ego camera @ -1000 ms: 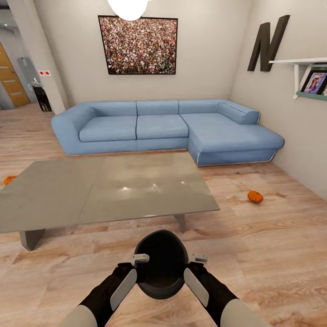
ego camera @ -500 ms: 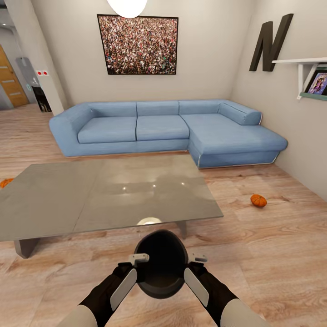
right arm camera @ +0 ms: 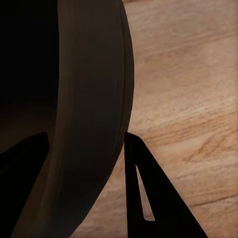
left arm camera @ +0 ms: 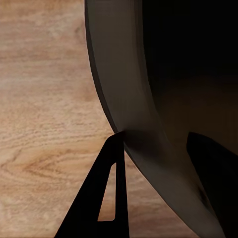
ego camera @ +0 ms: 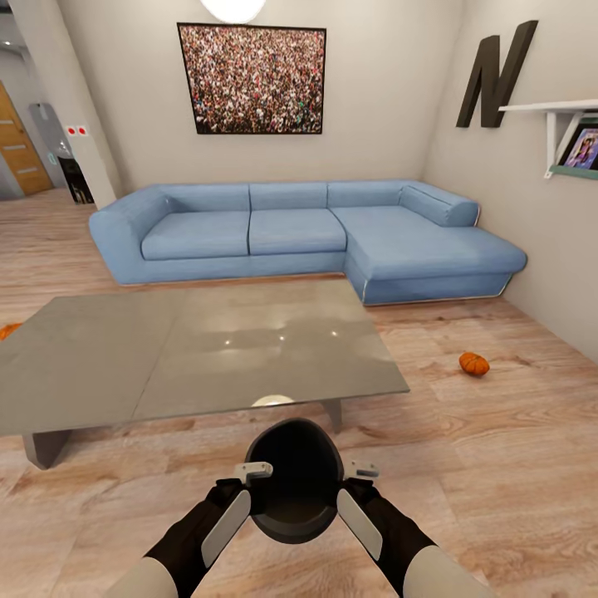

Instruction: Place each of the two pumpkins and all three candles from the living room inside a cabinet in the living room (use any cabinet), then make sure every cabinet is closed, and position the cauldron so it is next to a table in the living room.

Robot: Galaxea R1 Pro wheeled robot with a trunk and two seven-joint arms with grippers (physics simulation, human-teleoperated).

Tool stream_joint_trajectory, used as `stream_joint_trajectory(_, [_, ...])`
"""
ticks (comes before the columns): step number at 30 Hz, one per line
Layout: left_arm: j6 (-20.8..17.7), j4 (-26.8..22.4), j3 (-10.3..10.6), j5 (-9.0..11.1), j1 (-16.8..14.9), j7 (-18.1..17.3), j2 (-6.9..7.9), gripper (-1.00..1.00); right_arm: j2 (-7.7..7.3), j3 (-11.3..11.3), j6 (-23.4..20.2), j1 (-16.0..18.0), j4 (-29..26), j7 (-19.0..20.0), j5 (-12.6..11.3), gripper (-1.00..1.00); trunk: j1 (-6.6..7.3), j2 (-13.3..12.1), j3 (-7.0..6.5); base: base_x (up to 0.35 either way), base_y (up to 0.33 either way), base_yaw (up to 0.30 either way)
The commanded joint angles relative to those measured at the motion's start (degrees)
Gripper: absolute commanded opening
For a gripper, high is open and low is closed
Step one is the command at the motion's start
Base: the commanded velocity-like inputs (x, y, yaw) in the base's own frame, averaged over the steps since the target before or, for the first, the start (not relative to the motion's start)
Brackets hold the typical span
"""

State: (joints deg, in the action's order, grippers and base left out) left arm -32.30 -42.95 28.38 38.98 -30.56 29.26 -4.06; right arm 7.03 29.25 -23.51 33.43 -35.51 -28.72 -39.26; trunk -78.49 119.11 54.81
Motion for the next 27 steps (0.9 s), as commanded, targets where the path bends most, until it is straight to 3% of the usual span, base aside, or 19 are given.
stream_joint_trajectory(1, [0.57, -1.09, 0.18, 1.89, -0.12, -0.52, 0.07, -1.00, -0.09, 0.63, 0.40, 0.05, -0.09, 1.03, -2.22, -1.00, -0.21, 0.45, 0.23, 0.000, 0.000, 0.000])
stream_joint_trajectory(27, [0.55, -1.09, 0.22, 1.89, -0.12, -0.54, 0.11, -1.00, -0.09, 0.63, 0.40, 0.05, -0.09, 1.03, -2.22, -1.00, -5.92, 10.88, 4.90, 0.000, 0.000, 0.000])
